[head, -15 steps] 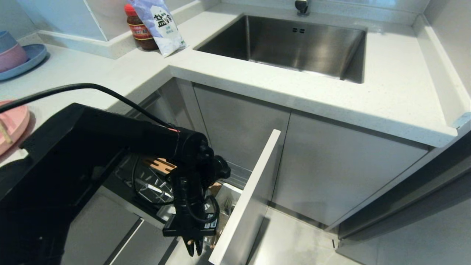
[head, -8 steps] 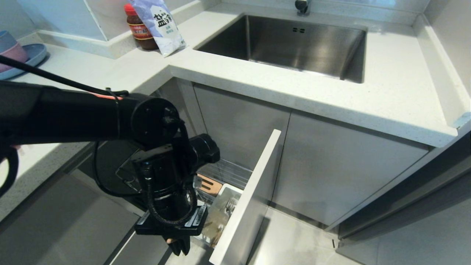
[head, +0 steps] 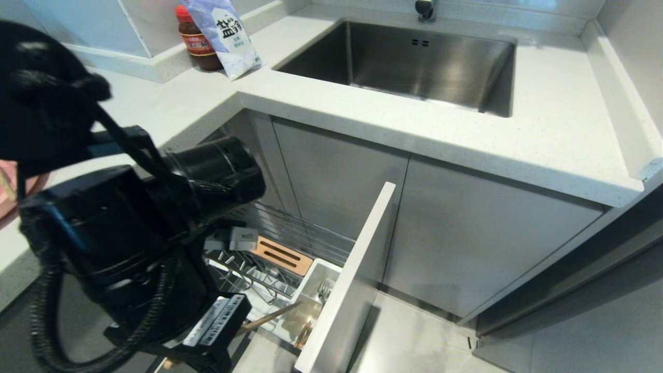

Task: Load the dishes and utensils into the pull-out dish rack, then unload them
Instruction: Take the chopsticks out of the cupboard

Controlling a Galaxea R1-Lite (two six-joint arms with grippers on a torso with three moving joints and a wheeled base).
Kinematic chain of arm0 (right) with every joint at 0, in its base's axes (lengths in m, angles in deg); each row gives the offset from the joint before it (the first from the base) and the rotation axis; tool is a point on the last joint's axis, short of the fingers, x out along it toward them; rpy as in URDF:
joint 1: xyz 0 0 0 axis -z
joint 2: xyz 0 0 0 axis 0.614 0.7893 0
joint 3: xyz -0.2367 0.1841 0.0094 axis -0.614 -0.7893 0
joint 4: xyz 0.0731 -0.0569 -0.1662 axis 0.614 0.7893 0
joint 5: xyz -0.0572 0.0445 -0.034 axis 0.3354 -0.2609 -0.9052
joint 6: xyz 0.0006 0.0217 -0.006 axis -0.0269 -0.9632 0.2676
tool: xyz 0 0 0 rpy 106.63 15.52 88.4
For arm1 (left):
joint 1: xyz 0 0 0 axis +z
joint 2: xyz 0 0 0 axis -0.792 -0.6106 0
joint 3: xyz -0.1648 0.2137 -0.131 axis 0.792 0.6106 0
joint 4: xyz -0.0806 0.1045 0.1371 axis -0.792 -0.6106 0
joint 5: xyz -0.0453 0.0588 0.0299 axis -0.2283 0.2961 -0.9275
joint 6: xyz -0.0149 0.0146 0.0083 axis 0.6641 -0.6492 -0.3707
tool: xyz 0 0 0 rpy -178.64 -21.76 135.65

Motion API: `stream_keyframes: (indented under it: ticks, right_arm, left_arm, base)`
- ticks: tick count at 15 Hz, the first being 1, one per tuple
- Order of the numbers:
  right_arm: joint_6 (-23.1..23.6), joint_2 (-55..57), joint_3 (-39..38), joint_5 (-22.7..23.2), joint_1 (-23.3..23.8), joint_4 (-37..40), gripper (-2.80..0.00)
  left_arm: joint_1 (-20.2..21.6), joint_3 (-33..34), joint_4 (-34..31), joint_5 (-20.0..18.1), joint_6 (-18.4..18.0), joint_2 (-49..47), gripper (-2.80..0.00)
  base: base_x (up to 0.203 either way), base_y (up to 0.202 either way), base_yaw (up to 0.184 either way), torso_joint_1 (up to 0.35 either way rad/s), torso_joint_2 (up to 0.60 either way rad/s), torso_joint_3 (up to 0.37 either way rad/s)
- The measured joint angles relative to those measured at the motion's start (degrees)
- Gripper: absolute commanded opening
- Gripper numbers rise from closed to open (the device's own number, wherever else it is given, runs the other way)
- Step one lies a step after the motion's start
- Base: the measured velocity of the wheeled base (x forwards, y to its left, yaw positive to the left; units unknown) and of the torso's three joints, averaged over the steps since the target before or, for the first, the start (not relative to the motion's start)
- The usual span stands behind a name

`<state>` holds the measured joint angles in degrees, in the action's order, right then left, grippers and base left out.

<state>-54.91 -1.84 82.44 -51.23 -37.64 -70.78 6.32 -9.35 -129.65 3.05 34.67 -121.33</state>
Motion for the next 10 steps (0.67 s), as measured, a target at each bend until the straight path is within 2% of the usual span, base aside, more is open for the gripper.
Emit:
stream_keyframes:
  ticks: [3, 7, 8, 10]
  right_arm:
    - [0.0, 0.0, 0.0, 0.0, 0.0, 0.0, -2.8]
    - [0.0, 0.0, 0.0, 0.0, 0.0, 0.0, -2.8]
    - [0.0, 0.0, 0.0, 0.0, 0.0, 0.0, -2.8]
    - [0.0, 0.0, 0.0, 0.0, 0.0, 0.0, -2.8]
  left_arm:
    - [-1.0, -3.2, -0.4, 0.3, -0.5, 7.5, -2.8]
    - [-0.3, -5.2, 7.2, 0.5, -3.3, 19.7, -2.8]
    - [1.5, -5.2, 10.0, 0.2, -4.8, 22.5, -2.8]
    - [8.4, -4.4, 15.3, -1.9, -7.9, 27.2, -2.8]
  base:
    - [0.0, 0.0, 0.0, 0.0, 0.0, 0.0]
    - [0.0, 0.0, 0.0, 0.0, 0.0, 0.0]
    - [0.0, 0.0, 0.0, 0.0, 0.0, 0.0]
    - [0.0, 0.0, 0.0, 0.0, 0.0, 0.0]
